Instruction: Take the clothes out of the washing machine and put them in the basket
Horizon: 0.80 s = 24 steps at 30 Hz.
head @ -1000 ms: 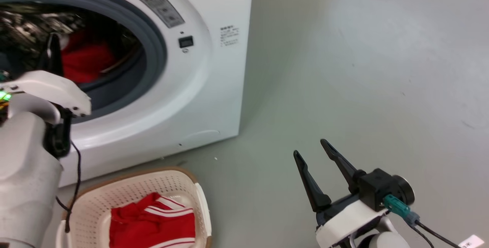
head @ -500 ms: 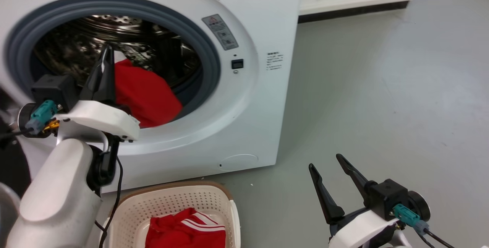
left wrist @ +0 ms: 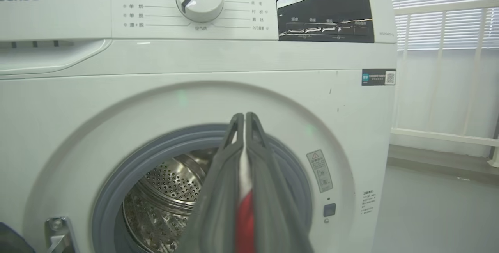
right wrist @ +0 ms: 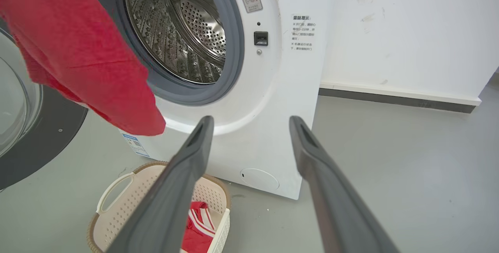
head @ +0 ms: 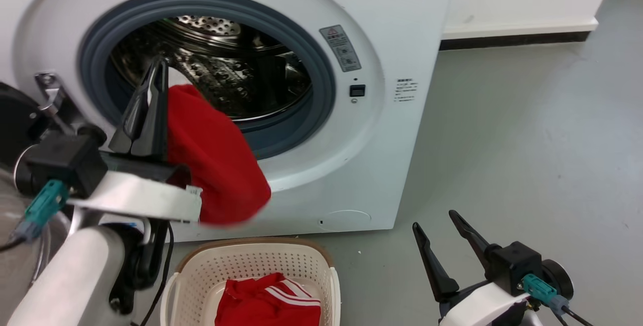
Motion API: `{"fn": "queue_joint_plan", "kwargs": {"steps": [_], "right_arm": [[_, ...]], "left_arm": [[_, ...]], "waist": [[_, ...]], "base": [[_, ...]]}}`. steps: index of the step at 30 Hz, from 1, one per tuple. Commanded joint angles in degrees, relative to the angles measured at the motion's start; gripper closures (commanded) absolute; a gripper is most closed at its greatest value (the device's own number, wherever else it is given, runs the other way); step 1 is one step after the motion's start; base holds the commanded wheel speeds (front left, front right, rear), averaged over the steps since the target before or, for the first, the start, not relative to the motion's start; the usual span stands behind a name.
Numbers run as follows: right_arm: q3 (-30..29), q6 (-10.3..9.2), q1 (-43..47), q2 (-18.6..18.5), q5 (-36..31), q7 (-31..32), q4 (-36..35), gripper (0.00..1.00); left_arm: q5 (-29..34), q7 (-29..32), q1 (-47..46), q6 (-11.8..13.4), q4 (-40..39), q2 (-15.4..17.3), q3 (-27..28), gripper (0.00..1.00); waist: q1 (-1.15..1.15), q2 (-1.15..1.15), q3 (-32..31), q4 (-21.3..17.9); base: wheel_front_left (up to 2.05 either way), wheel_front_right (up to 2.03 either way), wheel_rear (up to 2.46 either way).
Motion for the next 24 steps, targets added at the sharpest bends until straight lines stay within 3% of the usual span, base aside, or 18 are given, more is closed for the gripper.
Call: {"fn": "queue_joint_plan", "kwargs": {"steps": [1, 8, 14, 20, 24], "right_arm": [[0.1, -0.04, 0.9, 0.1, -0.2, 0.3, -0.1, 0.0], [0.9, -0.04, 1.0, 0.1, -0.3, 0.8, -0.4, 0.0], [1.3, -0.04, -0.1, 0.1, -0.7, 0.8, -1.0, 0.0], [1.6, -0.04, -2.2, 0.1, -1.0, 0.4, -1.2, 0.0], [1.8, -0.04, -3.8, 0.1, -1.3, 0.2, -1.3, 0.0]], "left_arm": [[0.6, 0.4, 2.1, 1.1, -2.9, 0.8, 0.5, 1.0], [0.9, 2.4, 9.5, 5.8, -12.8, 2.7, 1.7, 1.0], [-1.0, 3.0, 15.8, 7.4, -12.1, 2.0, 1.0, 1.0], [-4.3, 0.2, 19.3, 6.0, -3.5, -0.9, 0.4, 1.0], [-7.1, -2.4, 19.0, 2.9, 4.7, -3.7, 0.0, 1.0]], "waist": [[0.01, 0.0, -0.4, 1.0], [0.01, 0.0, -1.1, 2.4], [0.01, 0.0, 1.0, 2.7], [0.01, 0.0, 5.3, 1.7], [0.01, 0.0, 8.5, 1.0]], "base": [[0.0, 0.0, 0.0], [0.0, 0.0, 0.0], [0.0, 0.0, 0.0], [0.0, 0.0, 0.0], [0.0, 0.0, 0.0]]}}
